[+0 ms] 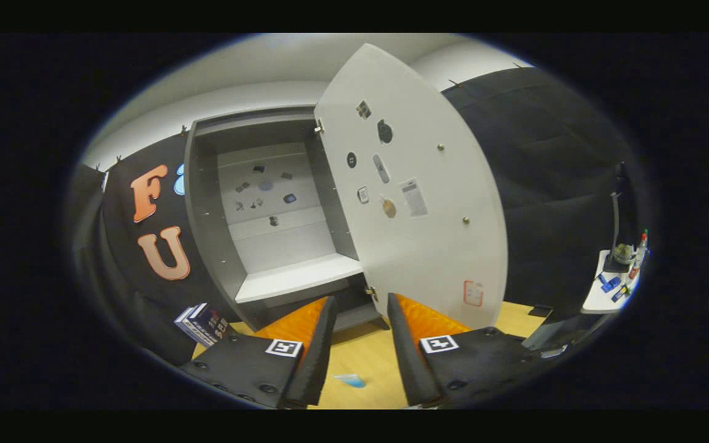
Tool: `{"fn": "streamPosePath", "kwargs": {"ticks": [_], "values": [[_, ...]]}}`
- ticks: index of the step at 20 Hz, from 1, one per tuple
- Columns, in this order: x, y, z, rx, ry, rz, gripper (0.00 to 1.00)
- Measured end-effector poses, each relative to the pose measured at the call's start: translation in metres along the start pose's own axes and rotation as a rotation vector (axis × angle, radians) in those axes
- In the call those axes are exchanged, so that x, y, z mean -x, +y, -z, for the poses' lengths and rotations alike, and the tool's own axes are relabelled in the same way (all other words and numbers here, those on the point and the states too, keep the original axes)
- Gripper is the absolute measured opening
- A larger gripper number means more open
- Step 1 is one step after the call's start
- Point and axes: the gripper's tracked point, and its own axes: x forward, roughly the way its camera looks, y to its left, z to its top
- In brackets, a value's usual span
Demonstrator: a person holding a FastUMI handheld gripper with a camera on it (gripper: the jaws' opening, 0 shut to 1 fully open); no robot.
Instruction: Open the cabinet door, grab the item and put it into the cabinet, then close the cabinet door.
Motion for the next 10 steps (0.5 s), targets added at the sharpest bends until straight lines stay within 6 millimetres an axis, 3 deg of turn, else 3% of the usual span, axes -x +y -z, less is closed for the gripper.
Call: {"fn": "streamPosePath", "kwargs": {"ticks": [1, 2, 5, 8, 10], "values": [[-0.007, 0.005, 0.014, 0.006, 0.021, 0.000, 0.65], [-0.013, 0.010, 0.029, 0.015, 0.042, -0.006, 0.65], [-0.026, 0.016, 0.069, 0.065, 0.090, -0.018, 0.95], [-0.039, 0.025, 0.114, 0.148, 0.139, -0.034, 0.94], [-0.047, 0.026, 0.147, 0.215, 0.185, -0.041, 1.00]]}}
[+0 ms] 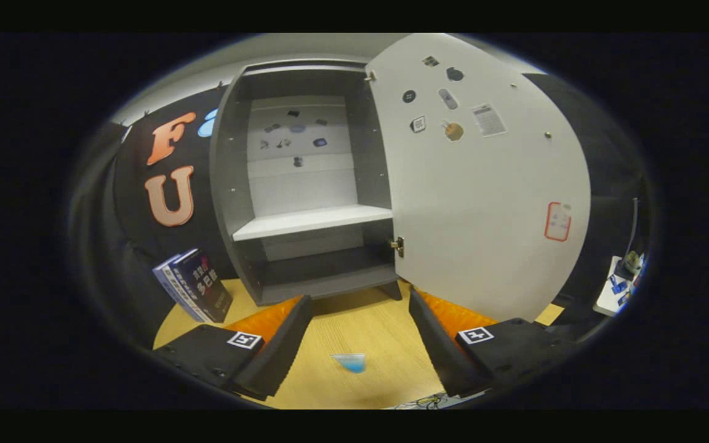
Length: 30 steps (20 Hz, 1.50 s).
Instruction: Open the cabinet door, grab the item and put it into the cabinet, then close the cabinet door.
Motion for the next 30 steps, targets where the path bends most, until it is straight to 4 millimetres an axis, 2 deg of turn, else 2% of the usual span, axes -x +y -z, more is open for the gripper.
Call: {"fn": "streamPosePath", "kwargs": {"ticks": [3, 7, 13, 14, 15, 17, 18, 19, 21, 23, 26, 30], "values": [[-0.015, 0.007, 0.043, 0.077, 0.070, -0.010, 1.00], [-0.037, 0.009, 0.095, 0.081, 0.168, -0.017, 0.98], [-0.058, 0.011, 0.151, 0.050, 0.294, -0.027, 0.98], [-0.062, 0.011, 0.157, 0.031, 0.308, -0.030, 0.96], [-0.064, 0.012, 0.163, 0.014, 0.323, -0.034, 0.87], [-0.067, 0.012, 0.173, -0.008, 0.356, -0.038, 0.77], [-0.069, 0.012, 0.173, -0.012, 0.355, -0.038, 0.75], [-0.070, 0.011, 0.173, -0.011, 0.356, -0.035, 0.63], [-0.068, 0.009, 0.171, 0.008, 0.384, -0.029, 0.63], [-0.067, 0.008, 0.157, 0.025, 0.378, -0.029, 0.63], [-0.062, 0.013, 0.122, 0.031, 0.361, -0.048, 0.63], [-0.058, 0.026, 0.057, 0.006, 0.328, -0.083, 0.63]]}}
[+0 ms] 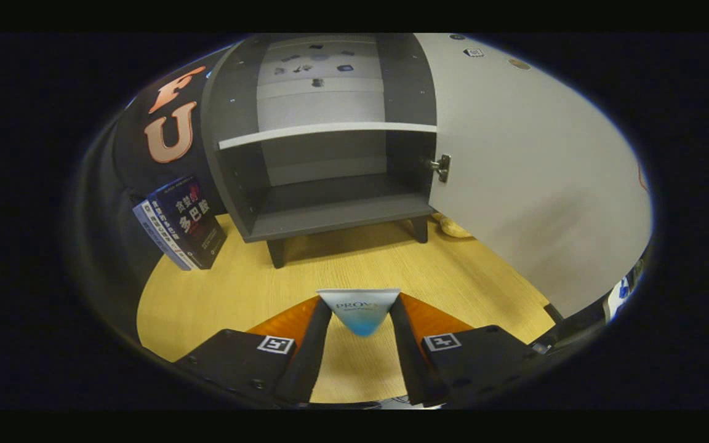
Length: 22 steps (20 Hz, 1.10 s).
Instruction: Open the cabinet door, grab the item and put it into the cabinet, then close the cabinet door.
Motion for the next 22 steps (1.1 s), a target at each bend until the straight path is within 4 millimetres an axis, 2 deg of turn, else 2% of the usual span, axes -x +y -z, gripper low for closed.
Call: {"fn": "streamPosePath", "kwargs": {"ticks": [5, 7, 13, 15, 17, 20, 22], "values": [[0.029, 0.023, -0.097, 0.019, -0.094, -0.052, 0.63], [0.032, 0.031, -0.133, 0.022, -0.131, -0.070, 0.62], [0.040, 0.039, -0.230, 0.050, -0.218, -0.077, 0.62], [0.037, 0.045, -0.262, 0.055, -0.251, -0.081, 0.62], [0.025, 0.049, -0.289, 0.072, -0.266, -0.074, 0.62], [0.007, 0.051, -0.319, 0.094, -0.285, -0.061, 0.62], [-0.008, 0.054, -0.332, 0.106, -0.286, -0.062, 0.62]]}}
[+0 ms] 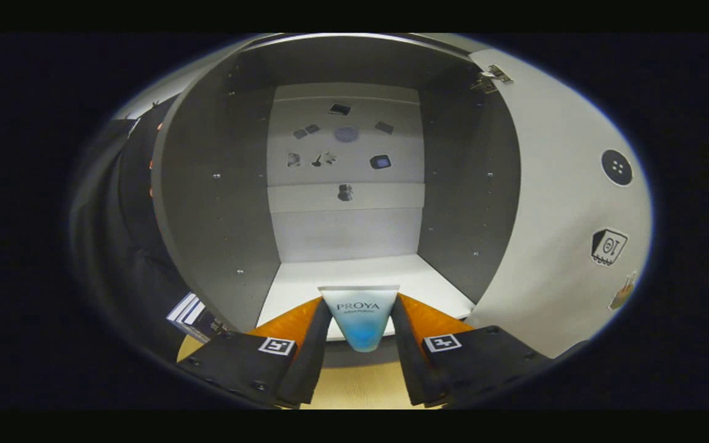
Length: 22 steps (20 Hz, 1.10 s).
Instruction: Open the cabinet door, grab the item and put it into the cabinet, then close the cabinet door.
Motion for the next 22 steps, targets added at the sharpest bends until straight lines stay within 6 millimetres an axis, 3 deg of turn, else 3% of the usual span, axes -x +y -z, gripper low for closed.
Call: {"fn": "streamPosePath", "kwargs": {"ticks": [6, 11, 15, 19, 21, 22], "values": [[-0.050, -0.003, 0.017, -0.001, 0.084, -0.016, 0.62], [-0.070, -0.004, 0.029, -0.011, 0.123, -0.021, 0.62], [-0.073, -0.005, 0.027, -0.014, 0.113, -0.021, 0.62], [-0.069, -0.007, 0.019, -0.006, 0.085, -0.007, 0.74], [-0.057, -0.007, 0.009, 0.000, 0.048, -0.009, 0.91], [-0.049, -0.007, 0.004, 0.003, 0.029, -0.009, 0.93]]}}
